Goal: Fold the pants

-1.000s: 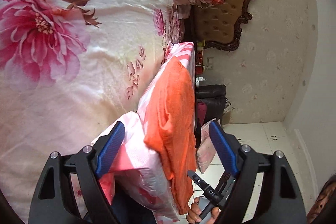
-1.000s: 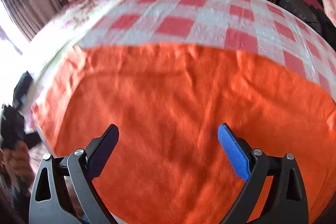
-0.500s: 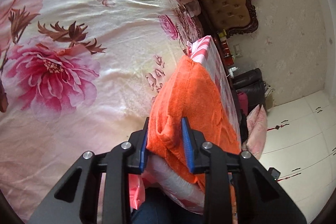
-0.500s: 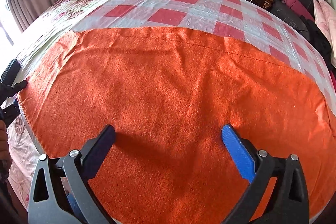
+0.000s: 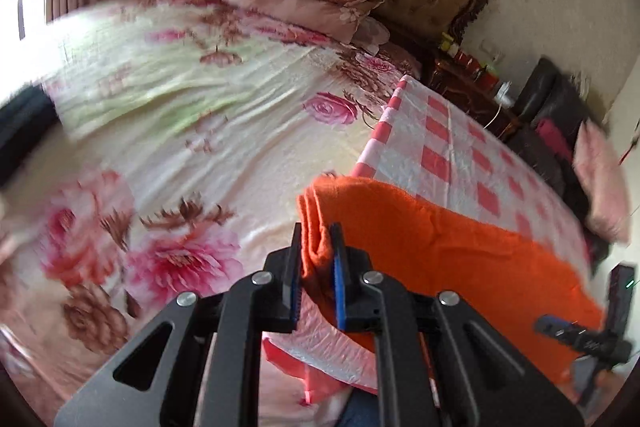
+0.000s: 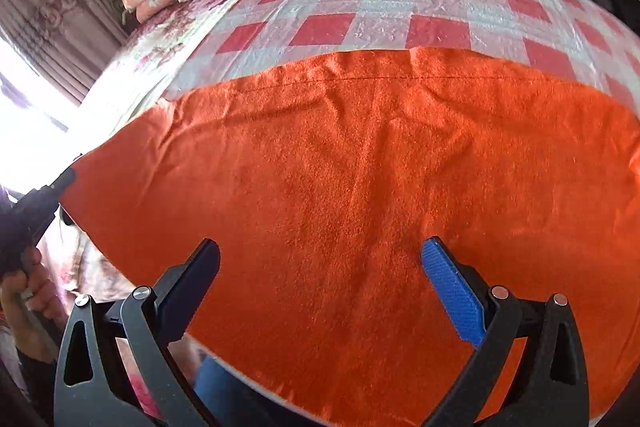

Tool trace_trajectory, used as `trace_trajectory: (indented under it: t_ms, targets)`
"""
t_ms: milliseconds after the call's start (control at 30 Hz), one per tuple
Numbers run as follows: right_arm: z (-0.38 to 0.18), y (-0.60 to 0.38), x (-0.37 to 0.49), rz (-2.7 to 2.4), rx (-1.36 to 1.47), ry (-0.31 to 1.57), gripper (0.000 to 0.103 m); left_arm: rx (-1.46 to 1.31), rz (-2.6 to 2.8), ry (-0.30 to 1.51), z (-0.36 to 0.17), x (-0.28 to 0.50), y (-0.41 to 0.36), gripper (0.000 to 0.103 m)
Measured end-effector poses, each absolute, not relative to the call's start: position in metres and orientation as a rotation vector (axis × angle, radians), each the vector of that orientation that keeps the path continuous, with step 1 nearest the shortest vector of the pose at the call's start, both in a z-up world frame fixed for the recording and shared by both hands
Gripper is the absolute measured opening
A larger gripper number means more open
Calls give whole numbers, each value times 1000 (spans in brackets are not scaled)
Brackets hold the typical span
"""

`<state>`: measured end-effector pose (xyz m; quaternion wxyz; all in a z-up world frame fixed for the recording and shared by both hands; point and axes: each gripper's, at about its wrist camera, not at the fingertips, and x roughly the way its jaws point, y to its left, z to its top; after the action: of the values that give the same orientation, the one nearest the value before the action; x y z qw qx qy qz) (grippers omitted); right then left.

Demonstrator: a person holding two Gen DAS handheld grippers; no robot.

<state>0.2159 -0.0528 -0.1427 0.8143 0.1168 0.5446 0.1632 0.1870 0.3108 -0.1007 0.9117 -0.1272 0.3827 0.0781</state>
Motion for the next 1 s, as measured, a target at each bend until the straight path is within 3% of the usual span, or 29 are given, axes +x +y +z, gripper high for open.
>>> trace_trajectory:
  t_ms: [200, 433, 633, 1000]
  targets:
    - [-134, -113, 222, 367, 505, 1192, 98, 369, 115, 665, -67, 192, 147, 12]
    - [-141, -174, 220, 393, 729, 1174, 98, 723, -207, 597, -127, 147, -24, 12]
    - [-156, -185, 227, 488, 861, 1210, 97, 741, -272, 663, -158, 136, -57, 12]
    - [-152, -131, 255, 604, 837, 1297, 84, 657, -205, 645, -130, 142, -33, 12]
